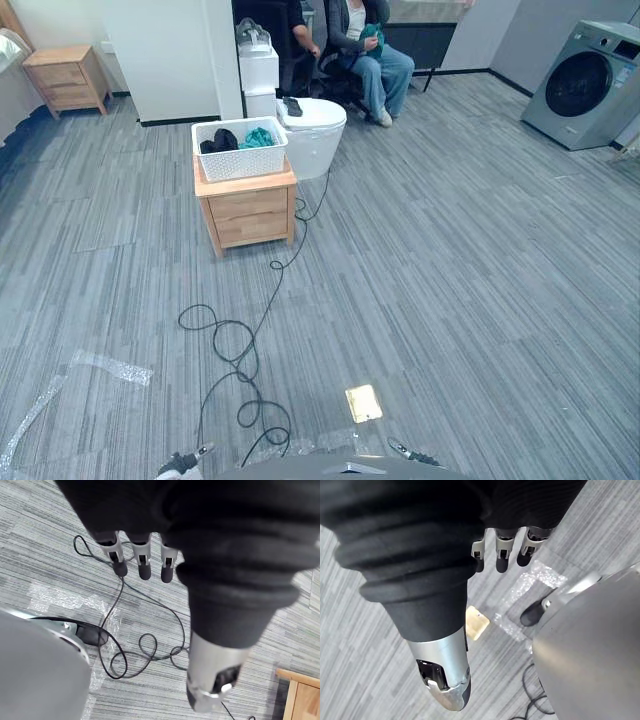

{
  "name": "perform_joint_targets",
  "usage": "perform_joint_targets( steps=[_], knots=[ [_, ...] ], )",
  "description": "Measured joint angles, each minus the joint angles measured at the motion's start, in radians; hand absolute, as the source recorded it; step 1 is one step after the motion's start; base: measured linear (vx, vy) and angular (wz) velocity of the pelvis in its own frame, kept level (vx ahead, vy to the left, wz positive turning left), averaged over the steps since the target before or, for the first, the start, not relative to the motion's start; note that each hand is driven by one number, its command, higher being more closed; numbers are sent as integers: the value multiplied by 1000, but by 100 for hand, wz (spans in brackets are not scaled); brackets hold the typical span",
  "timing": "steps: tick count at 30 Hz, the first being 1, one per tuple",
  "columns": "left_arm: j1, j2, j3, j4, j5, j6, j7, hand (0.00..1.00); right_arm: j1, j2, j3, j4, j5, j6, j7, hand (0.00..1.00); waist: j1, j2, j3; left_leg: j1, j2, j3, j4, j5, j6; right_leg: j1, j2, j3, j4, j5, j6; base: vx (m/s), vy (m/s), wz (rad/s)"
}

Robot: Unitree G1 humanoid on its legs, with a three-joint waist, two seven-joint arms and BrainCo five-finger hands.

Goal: Pick up the laundry basket with both hands and put the clothes into the washing machine.

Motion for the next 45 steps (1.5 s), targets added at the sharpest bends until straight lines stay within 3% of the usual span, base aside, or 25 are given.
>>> perform_joint_targets(
  steps=[8, 18, 36, 43, 45],
  knots=[
    [6, 5, -10, 0, 1, -5, 0, 0, 25, 1, 8, 0, 13, -5, 0, 0, 2, -14, -7, -14, -2, -20, -1, 4, 6, 1, -4, -35, -16, 2, 0, -20, -34, 8],
    [3, 22, -82, 0, 32, -5, -1, 0, 22, -14, 78, 0, 48, -9, 0, 0, 1, -11, -6, -10, -2, -24, -1, 4, 5, 8, -4, -41, -21, 3, 0, -7, -22, 1],
    [-4, 39, -125, 1, 50, -5, -18, 0, 24, -18, 110, 1, 48, -9, 0, 0, 0, -11, 3, 0, -2, -24, -1, 5, 4, 17, -4, -42, -25, 5, -1, -33, -23, 0],
    [-8, 38, -117, 16, 48, -7, -18, 0, -19, -23, 157, 0, 46, -14, -1, 0, 11, -8, 29, 2, -2, 13, -1, 5, 6, 8, -1, 6, -20, 26, 5, -43, -6, -18],
    [-11, 37, -116, 10, 47, -9, -18, 0, -25, -22, 158, -4, 46, -14, -1, 0, 13, -10, 33, -19, -9, 4, -1, 3, 9, -28, -10, -4, 14, 0, 17, -104, 5, 10]
  ],
)
